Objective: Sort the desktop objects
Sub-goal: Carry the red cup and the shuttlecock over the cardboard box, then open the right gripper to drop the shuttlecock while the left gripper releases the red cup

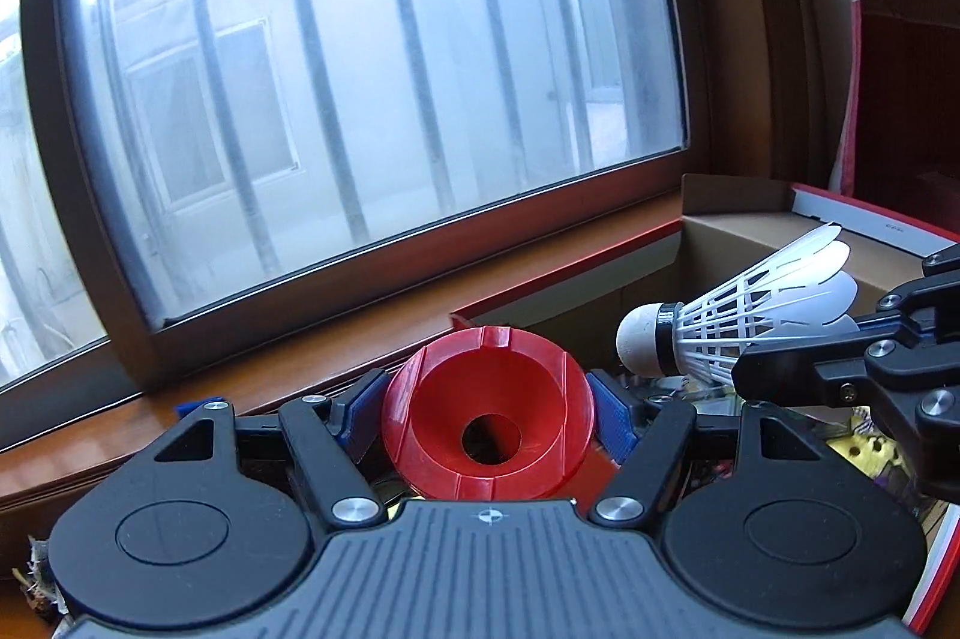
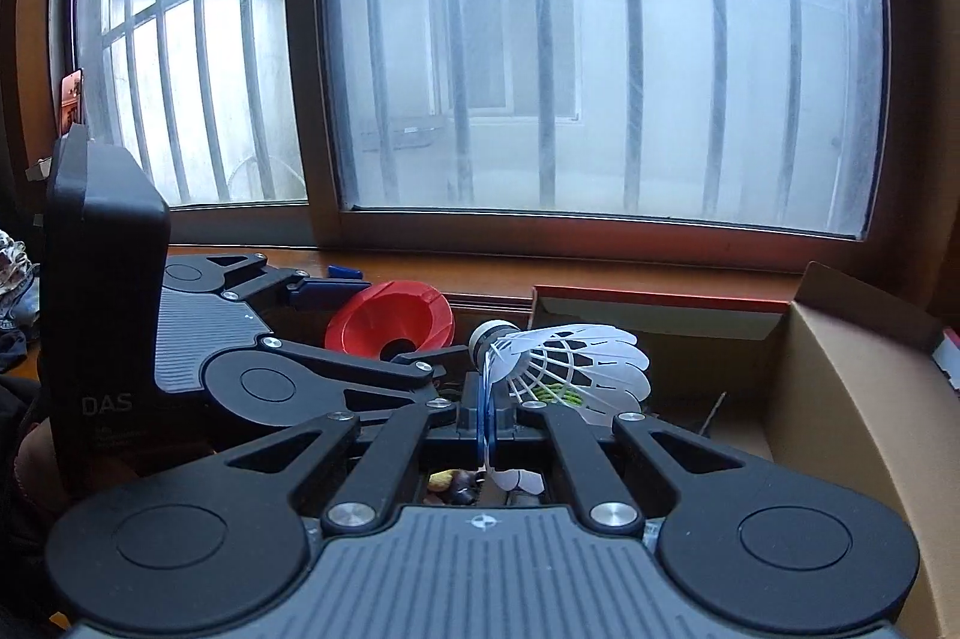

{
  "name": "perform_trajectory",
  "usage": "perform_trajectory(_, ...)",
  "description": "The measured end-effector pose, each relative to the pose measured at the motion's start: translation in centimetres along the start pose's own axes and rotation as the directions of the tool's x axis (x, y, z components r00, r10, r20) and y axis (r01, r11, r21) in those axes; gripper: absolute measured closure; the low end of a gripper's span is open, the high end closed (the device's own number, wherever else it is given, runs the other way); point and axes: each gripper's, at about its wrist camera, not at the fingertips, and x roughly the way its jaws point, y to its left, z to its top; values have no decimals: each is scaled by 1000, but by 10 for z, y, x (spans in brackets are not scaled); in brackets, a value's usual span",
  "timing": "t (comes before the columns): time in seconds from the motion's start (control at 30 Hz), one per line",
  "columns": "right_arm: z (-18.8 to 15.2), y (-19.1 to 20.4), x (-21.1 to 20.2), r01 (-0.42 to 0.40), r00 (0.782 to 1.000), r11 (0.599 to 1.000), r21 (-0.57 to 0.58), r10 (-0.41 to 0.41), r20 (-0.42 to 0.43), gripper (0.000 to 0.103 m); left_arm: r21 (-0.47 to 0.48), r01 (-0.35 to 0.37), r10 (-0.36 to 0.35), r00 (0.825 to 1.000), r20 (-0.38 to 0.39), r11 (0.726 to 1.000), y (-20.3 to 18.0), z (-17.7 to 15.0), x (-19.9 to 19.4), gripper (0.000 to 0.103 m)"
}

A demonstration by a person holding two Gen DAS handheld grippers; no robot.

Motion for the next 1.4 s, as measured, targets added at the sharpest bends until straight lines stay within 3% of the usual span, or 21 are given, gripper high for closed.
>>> perform_trajectory(0.8,-27,-121,0,98,995,990,98,-94,-45,101,115,124,-117,991,-64,986,-101,21,54,33)
perform_trajectory(1.4,-31,-135,8,106,992,987,124,-98,-76,101,140,115,-102,990,-95,984,-107,21,60,33)
